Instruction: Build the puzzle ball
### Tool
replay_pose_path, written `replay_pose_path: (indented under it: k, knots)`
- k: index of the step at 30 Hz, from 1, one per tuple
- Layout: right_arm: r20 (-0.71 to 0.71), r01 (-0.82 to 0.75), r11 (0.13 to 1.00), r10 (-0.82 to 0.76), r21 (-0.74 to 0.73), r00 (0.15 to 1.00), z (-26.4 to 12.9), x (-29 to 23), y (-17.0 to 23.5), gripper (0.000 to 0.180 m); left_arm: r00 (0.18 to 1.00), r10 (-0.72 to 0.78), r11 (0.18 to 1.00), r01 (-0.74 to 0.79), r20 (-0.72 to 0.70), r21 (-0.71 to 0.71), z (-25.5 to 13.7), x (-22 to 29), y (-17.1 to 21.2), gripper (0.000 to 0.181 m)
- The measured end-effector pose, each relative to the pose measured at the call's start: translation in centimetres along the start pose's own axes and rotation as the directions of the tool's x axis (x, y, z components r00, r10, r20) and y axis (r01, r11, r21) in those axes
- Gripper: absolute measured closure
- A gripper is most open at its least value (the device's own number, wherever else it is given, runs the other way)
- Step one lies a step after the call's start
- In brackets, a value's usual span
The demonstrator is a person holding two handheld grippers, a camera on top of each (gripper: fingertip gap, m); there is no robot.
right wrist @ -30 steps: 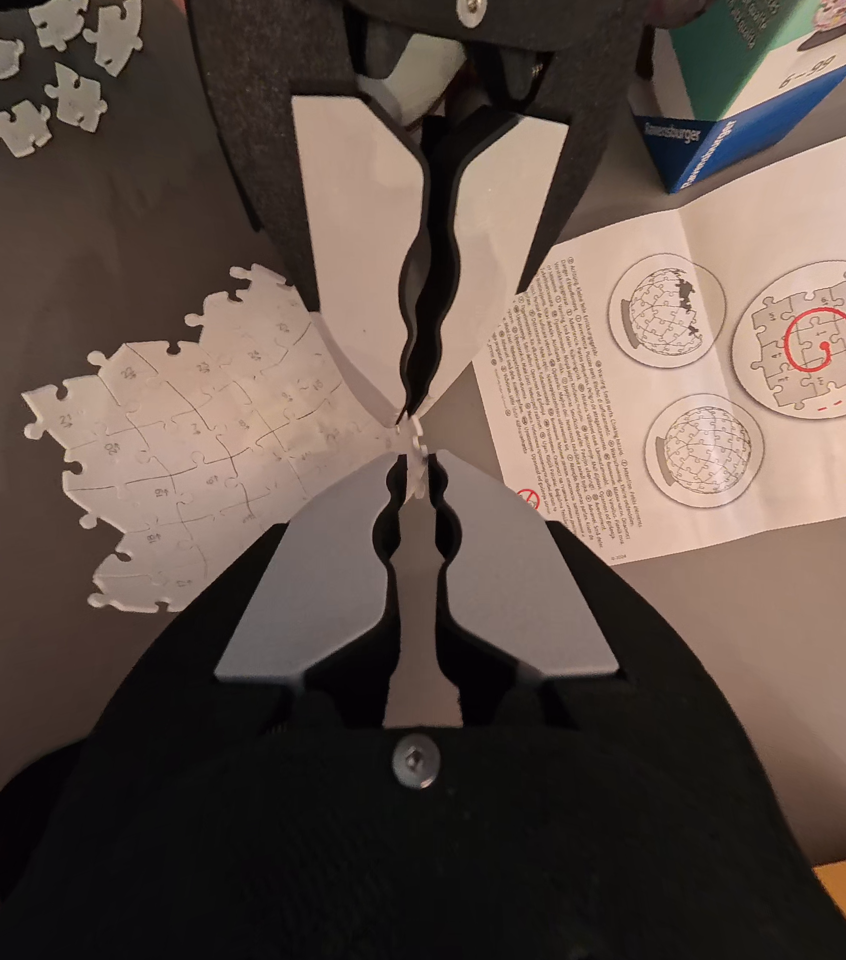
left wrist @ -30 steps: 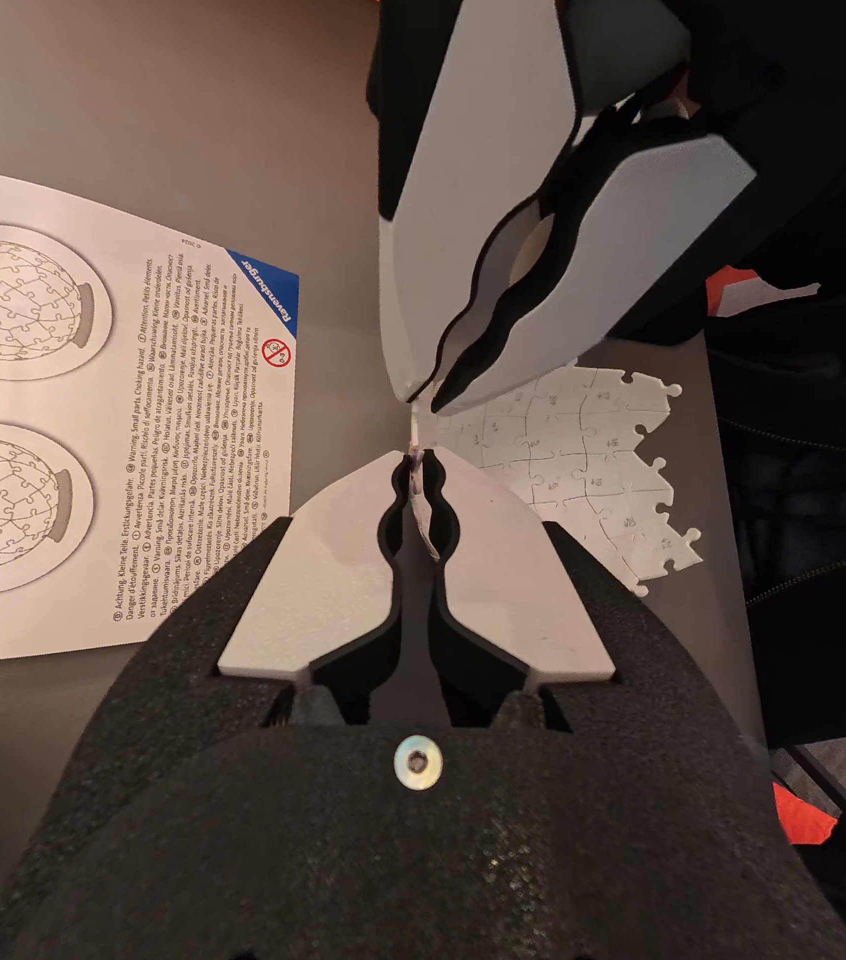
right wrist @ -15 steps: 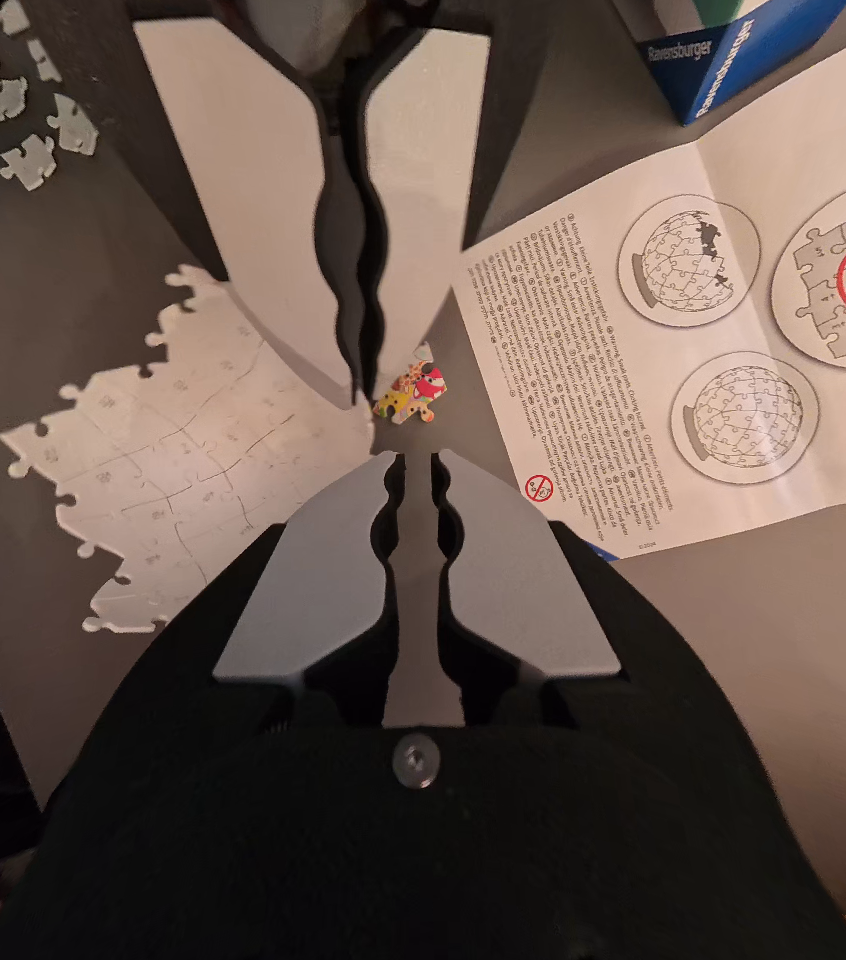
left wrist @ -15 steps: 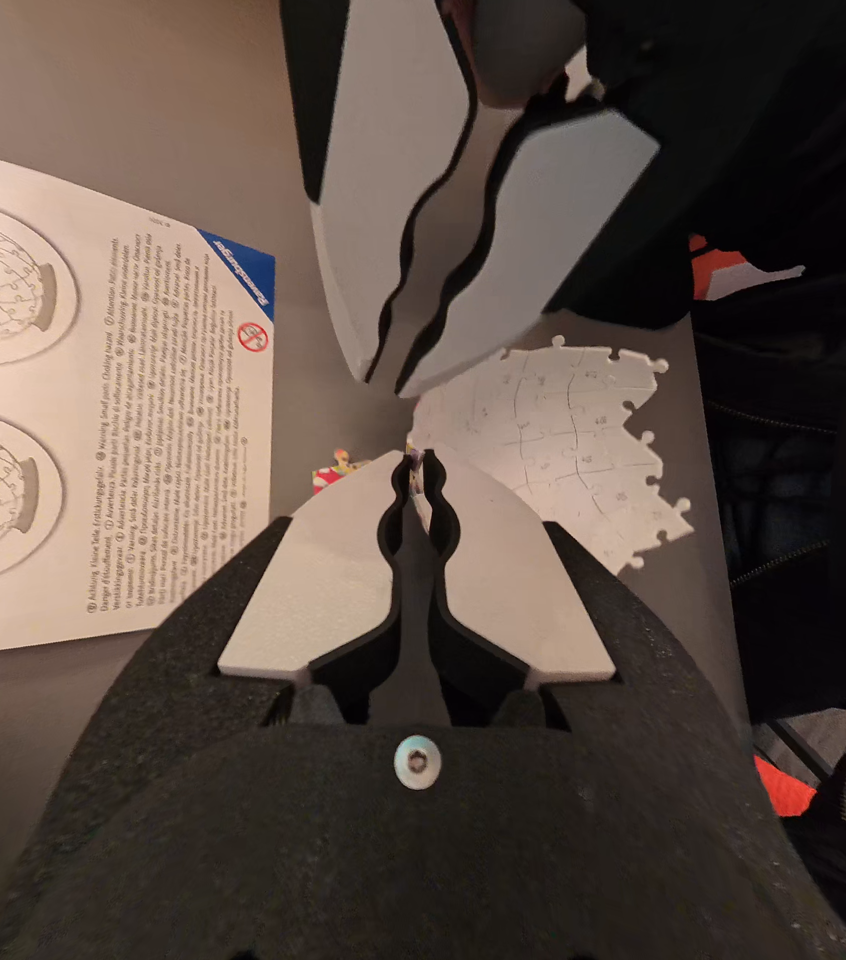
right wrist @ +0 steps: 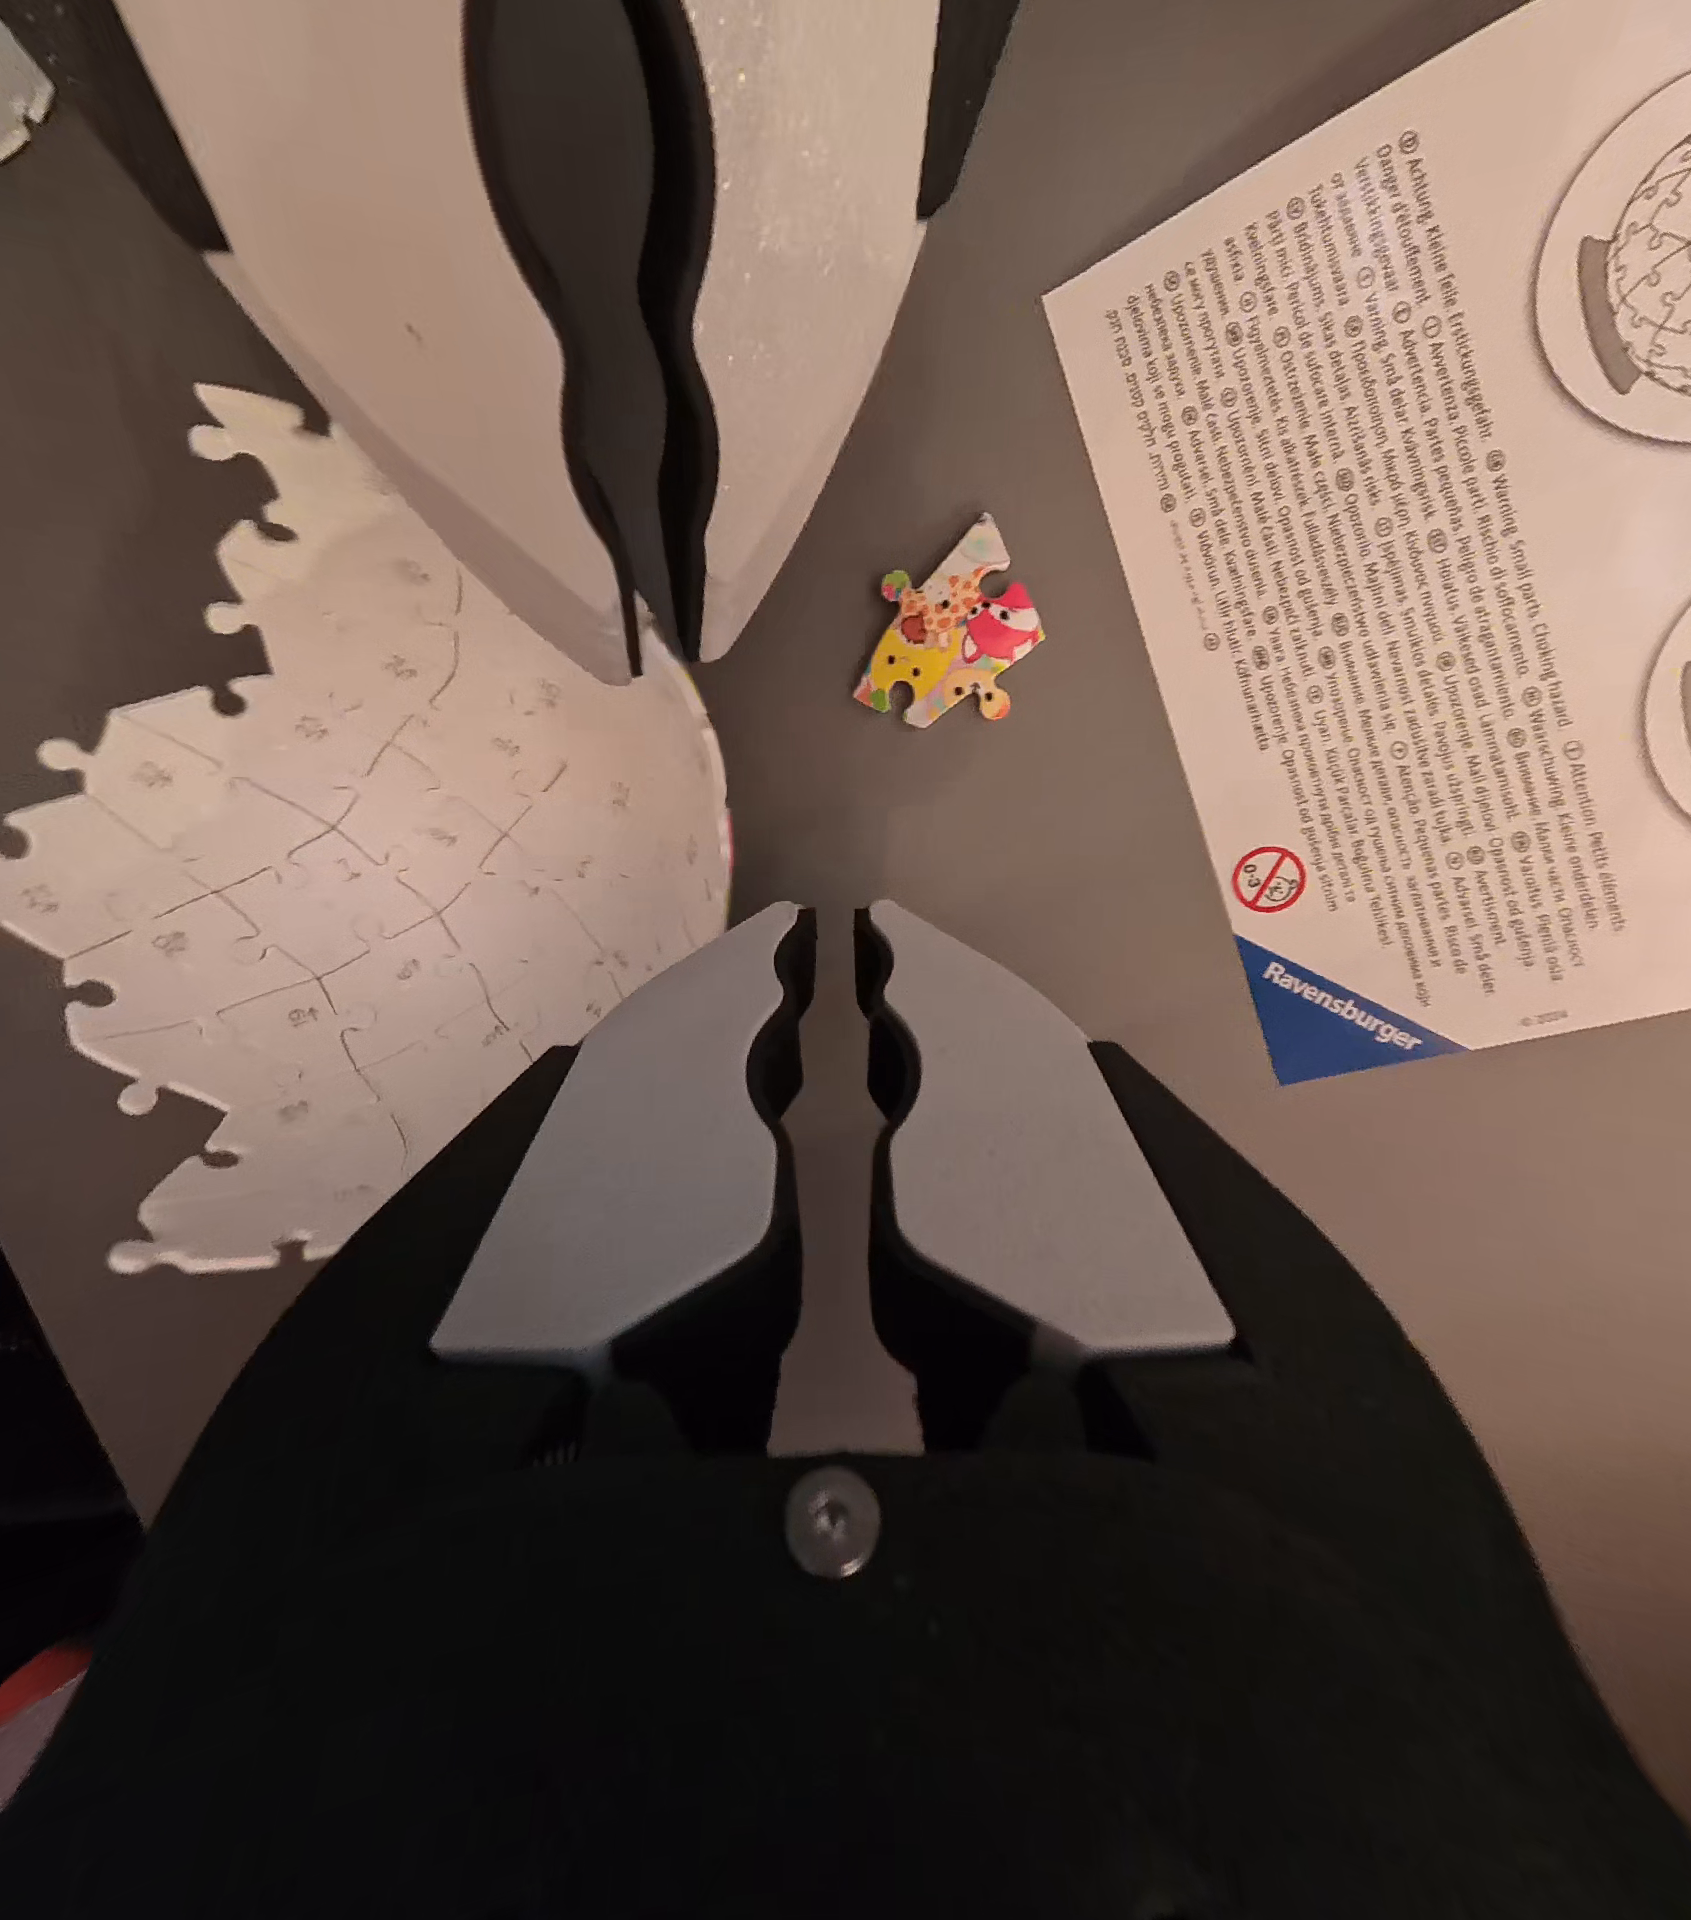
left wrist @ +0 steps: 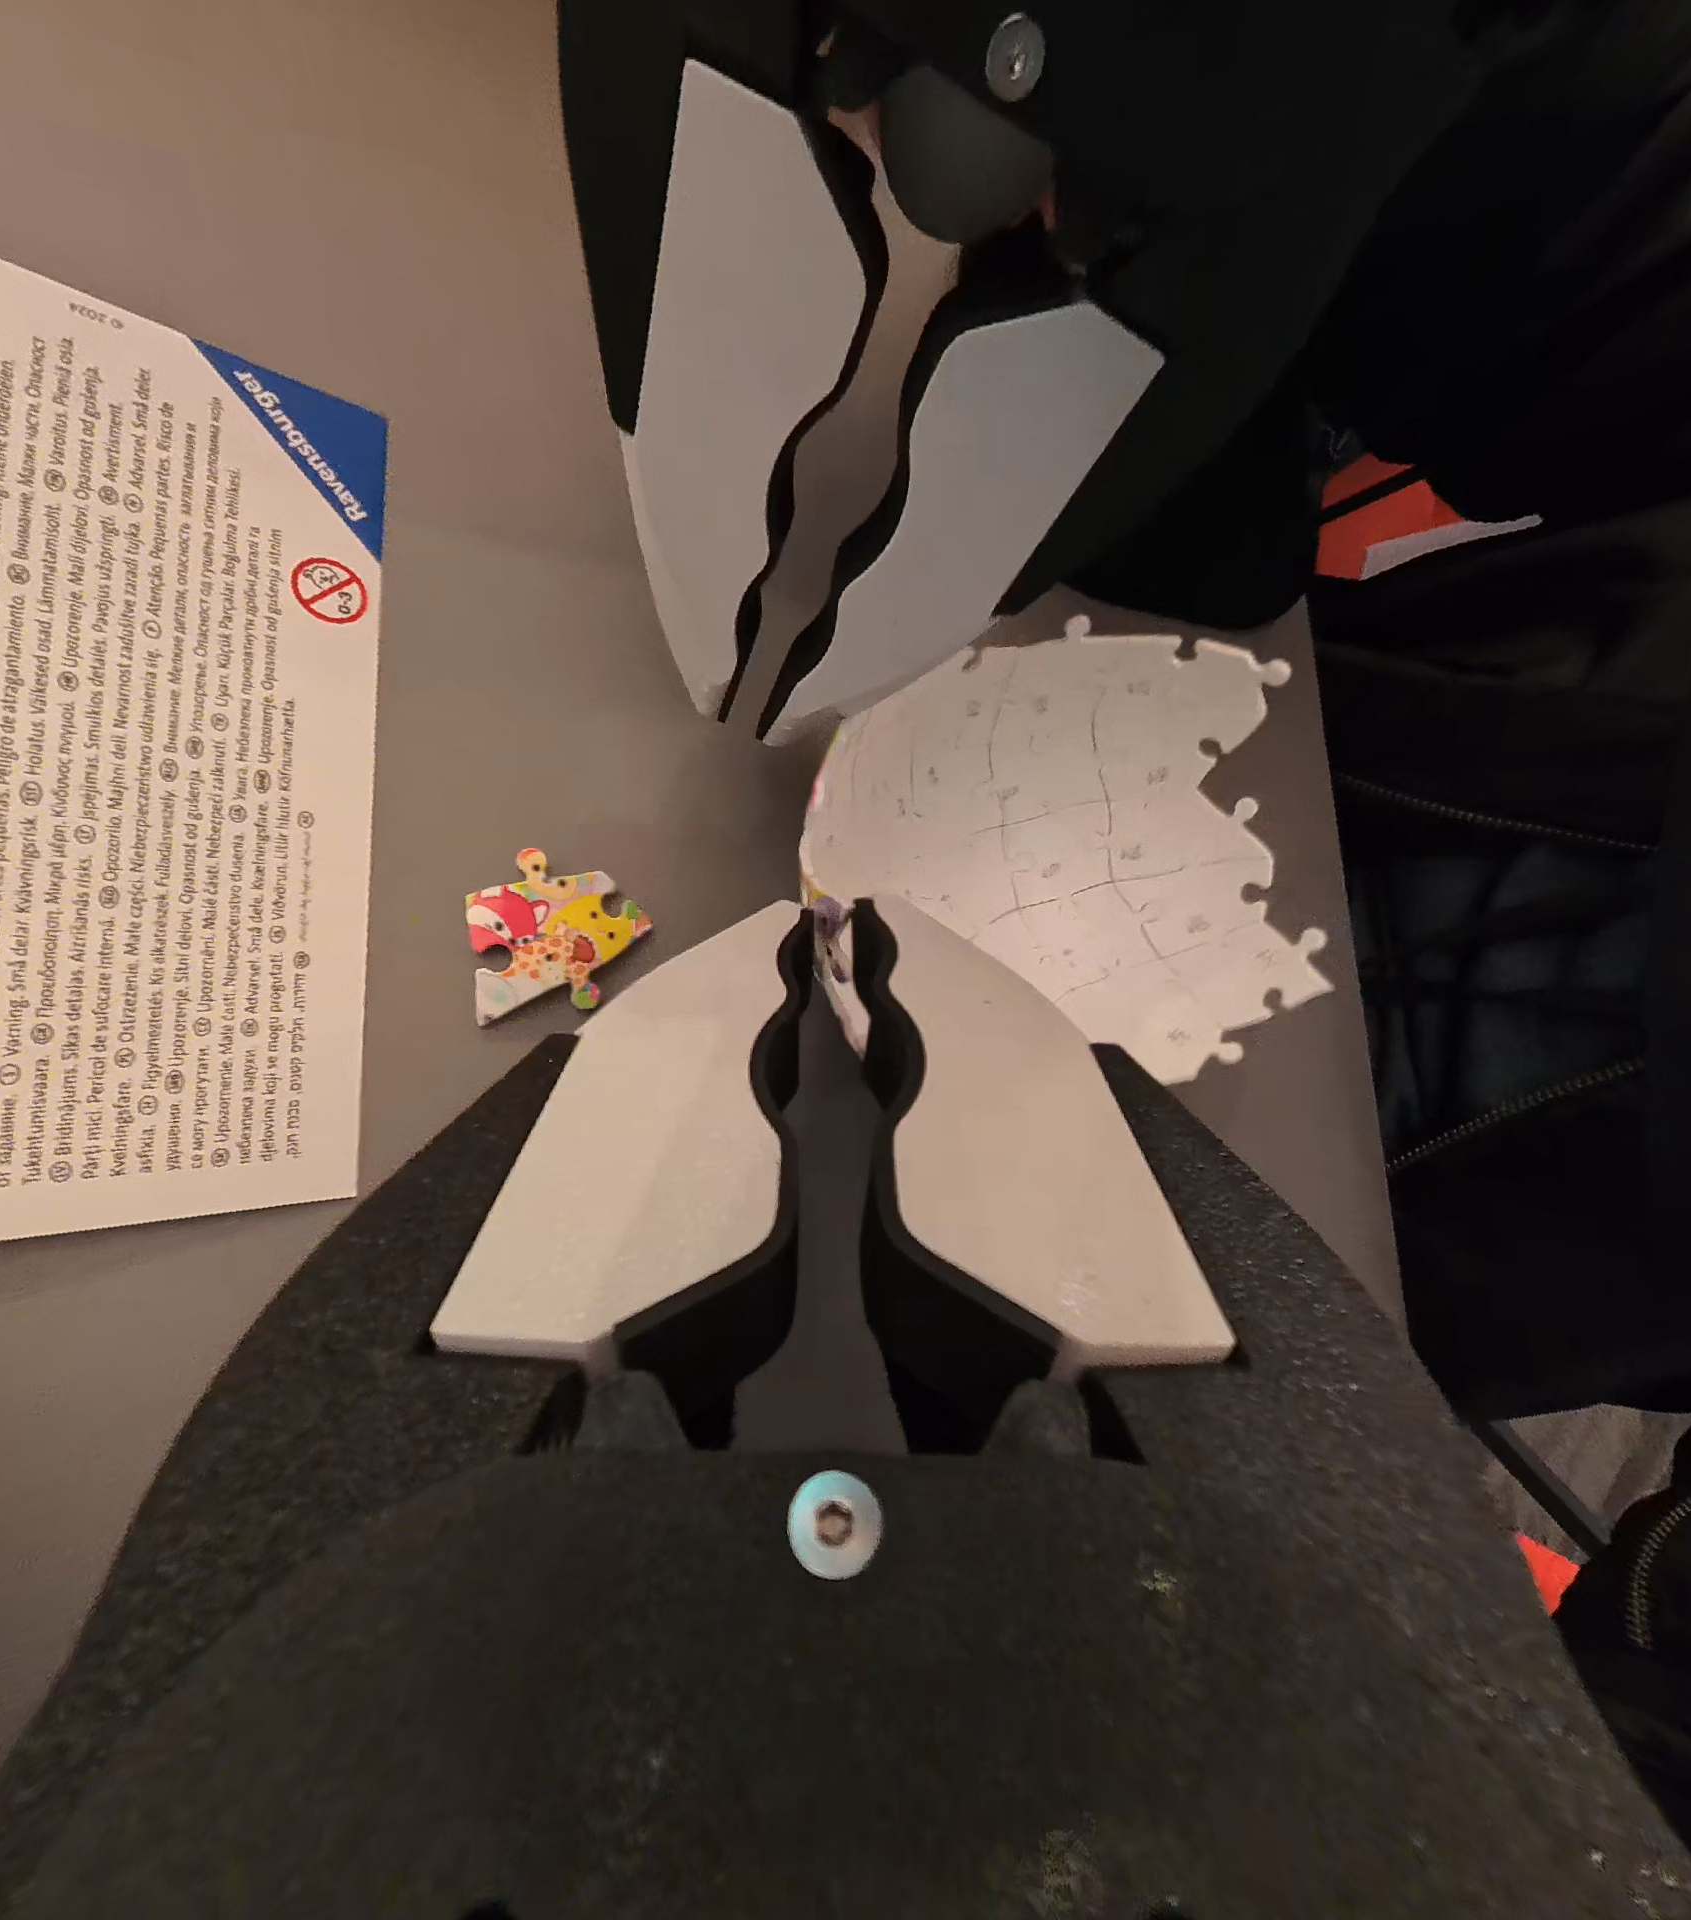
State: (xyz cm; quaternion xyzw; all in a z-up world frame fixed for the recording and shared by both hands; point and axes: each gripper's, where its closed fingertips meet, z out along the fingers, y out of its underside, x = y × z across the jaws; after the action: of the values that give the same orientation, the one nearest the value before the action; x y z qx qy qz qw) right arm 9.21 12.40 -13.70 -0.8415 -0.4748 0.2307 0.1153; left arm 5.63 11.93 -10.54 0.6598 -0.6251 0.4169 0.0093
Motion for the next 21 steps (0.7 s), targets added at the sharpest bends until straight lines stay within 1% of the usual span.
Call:
replay_pose_path:
  k: [9,16,21]
  knots:
    - [0.013,0.003,1.000,-0.003,0.006,1.000,0.1,-0.9,0.2,0.172,1.000,-0.007,1.000,0.007,0.014,0.010,0.1,0.9,0.2,0.163]
    - [0.022,-0.001,1.000,0.001,0.007,1.000,0.3,-1.5,0.4,0.172,1.000,-0.011,1.000,0.011,0.001,0.025,0.1,1.6,0.4,0.162]
    - [0.039,0.009,1.000,-0.010,0.010,0.999,0.4,-2.5,0.5,0.173,1.000,-0.008,1.000,0.008,-0.006,0.010,0.5,2.5,1.1,0.162]
